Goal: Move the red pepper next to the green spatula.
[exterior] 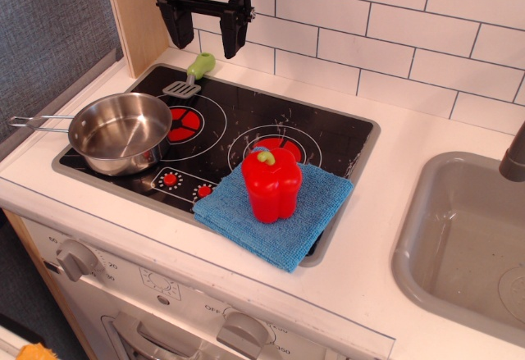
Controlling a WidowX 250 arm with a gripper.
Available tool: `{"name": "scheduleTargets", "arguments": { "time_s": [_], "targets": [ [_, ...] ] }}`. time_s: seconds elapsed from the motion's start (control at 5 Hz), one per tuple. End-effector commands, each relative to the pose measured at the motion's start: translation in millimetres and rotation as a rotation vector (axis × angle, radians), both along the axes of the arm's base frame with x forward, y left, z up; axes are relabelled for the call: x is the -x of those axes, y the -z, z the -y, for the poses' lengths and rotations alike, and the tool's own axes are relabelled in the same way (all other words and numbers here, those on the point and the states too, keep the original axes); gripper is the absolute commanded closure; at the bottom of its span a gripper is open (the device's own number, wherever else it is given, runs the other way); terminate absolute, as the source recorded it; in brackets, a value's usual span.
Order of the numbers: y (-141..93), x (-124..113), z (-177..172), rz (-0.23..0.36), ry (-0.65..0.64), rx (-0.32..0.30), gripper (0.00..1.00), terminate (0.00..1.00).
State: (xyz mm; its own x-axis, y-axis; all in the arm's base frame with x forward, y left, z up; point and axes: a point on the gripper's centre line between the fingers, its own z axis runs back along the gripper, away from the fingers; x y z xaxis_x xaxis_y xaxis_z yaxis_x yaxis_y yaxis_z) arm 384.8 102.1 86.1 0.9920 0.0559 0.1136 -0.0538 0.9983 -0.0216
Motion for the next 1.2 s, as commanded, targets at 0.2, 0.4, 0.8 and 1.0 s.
{"name": "scheduleTargets", "arguments": {
  "time_s": [0.2,0.4,0.8,1.0],
  "targets": [
    [-2.2,11.7,30.5,0.004,0.109,0.003,0.00,0.00],
    [-19.7,23.5,78.6,0.050,0.287,-0.004,0.00,0.00],
    [-32.5,87.5,134.3,0.044,0.479,0.014,0.00,0.00],
    [-22.8,100.4,125.3,0.011,0.459,-0.009,0.00,0.00]
  ]
}}
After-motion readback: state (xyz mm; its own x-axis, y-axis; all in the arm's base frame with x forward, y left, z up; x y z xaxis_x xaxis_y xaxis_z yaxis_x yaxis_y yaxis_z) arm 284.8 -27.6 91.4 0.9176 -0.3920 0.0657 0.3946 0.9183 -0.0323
